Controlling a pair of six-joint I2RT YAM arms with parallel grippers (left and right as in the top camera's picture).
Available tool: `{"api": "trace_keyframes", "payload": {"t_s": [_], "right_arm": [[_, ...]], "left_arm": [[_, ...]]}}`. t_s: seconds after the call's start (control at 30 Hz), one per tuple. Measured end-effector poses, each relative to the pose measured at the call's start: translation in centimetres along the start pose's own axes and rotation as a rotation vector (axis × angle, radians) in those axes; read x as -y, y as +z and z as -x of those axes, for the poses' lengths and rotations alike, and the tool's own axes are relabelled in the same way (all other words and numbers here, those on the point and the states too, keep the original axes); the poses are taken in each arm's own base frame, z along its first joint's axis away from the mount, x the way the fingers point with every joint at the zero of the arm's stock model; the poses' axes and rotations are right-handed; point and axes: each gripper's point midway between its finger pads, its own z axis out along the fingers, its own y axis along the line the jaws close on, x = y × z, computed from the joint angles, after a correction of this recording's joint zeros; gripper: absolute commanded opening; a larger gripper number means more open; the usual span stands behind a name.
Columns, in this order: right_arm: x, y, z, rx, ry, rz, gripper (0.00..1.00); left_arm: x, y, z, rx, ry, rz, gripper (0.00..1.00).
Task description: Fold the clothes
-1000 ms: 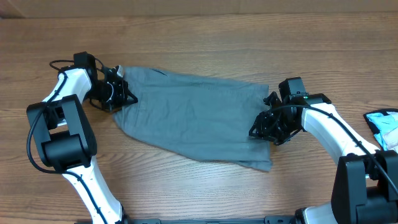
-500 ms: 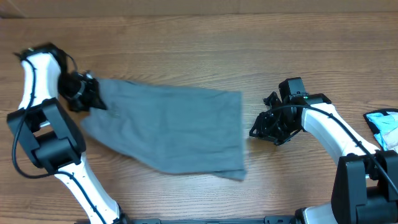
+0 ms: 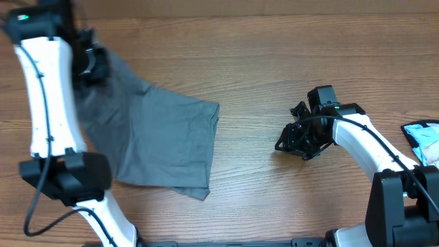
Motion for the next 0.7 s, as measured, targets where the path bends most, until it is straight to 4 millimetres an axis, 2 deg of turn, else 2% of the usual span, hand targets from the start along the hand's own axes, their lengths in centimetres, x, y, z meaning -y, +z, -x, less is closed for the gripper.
{"api": "trace_keyframes", "payload": {"t_s": [0.13, 0.3, 0.37, 0.5, 0.7], "right_arm": [[0.0, 0.0, 0.0, -0.001, 0.001, 0.0, 0.38], [0.1, 0.0, -0.4, -0.015, 0.008, -0.004, 0.37], [0.1, 0.0, -0.5, -0.019, 0.01, -0.005, 0.38], [0.1, 0.0, -0.5, -0.02, 0.01, -0.005, 0.38], [0.1, 0.0, -0.6, -0.022, 0.012, -0.006, 0.38]], "left_arm": [[5.8, -0.7, -0.9, 0.023, 0.118, 0.009, 0.04], [10.3, 0.4, -2.1, -0.005, 0.203, 0.044, 0.04], [11.4, 1.2, -2.5, -0.021, 0.225, 0.061, 0.04], [13.4, 3.9, -3.1, -0.078, 0.268, 0.106, 0.04], [14.7, 7.6, -4.9, -0.18, 0.29, 0.155, 0.04]]}}
